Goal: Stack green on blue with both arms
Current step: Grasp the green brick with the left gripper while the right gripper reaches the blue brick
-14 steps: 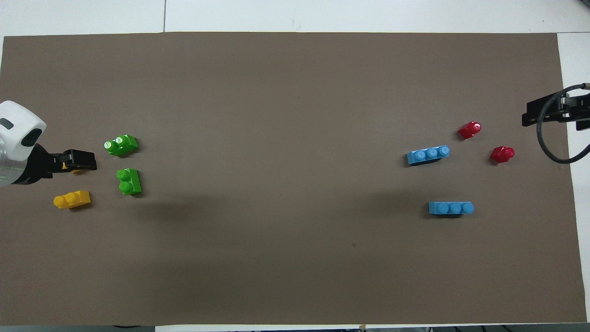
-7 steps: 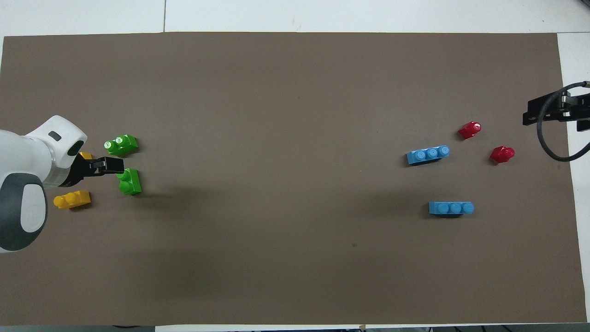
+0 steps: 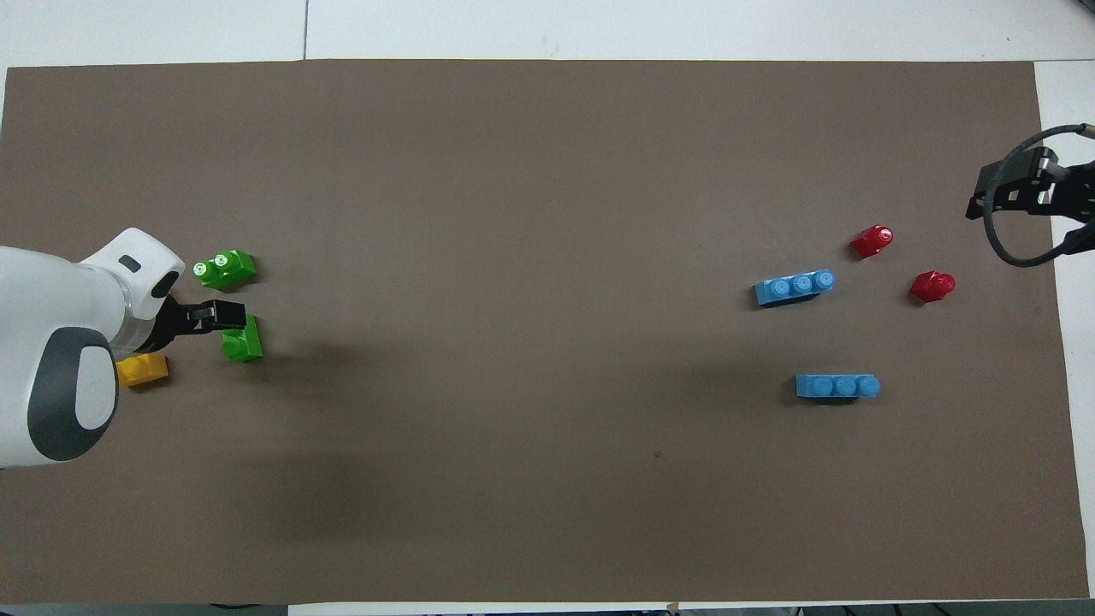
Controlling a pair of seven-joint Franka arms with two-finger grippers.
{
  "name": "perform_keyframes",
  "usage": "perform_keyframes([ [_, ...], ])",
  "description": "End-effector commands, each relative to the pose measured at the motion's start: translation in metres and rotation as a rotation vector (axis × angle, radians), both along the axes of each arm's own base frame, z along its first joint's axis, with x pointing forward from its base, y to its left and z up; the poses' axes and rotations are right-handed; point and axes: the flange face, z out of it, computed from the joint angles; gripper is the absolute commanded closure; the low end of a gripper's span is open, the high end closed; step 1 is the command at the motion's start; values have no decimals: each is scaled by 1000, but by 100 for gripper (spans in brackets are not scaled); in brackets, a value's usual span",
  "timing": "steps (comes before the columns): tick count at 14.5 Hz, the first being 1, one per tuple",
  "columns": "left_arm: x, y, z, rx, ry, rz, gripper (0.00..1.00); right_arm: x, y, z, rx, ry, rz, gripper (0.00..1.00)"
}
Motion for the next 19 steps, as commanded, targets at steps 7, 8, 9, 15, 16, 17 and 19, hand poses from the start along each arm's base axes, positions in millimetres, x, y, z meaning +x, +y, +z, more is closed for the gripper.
perform_keyframes([
  [7,-1,-2,-43,0,-7,59,5,38,4,-93,116,78,-529,0],
  [8,-3,-2,-46,0,-7,61,8,41,7,-103,147,84,-625,0],
  [9,-3,-2,-49,1,-4,60,11,43,8,-112,173,84,-691,0],
  [15,-2,-4,-57,-1,2,98,46,35,10,-185,249,80,-787,0],
  [16,-2,-10,-56,-1,0,98,67,31,10,-198,248,101,-796,0],
  [17,-2,-11,-56,-2,2,100,86,28,8,-209,253,99,-809,0],
  [19,-3,-10,-57,0,11,100,100,19,7,-224,270,99,-840,0],
])
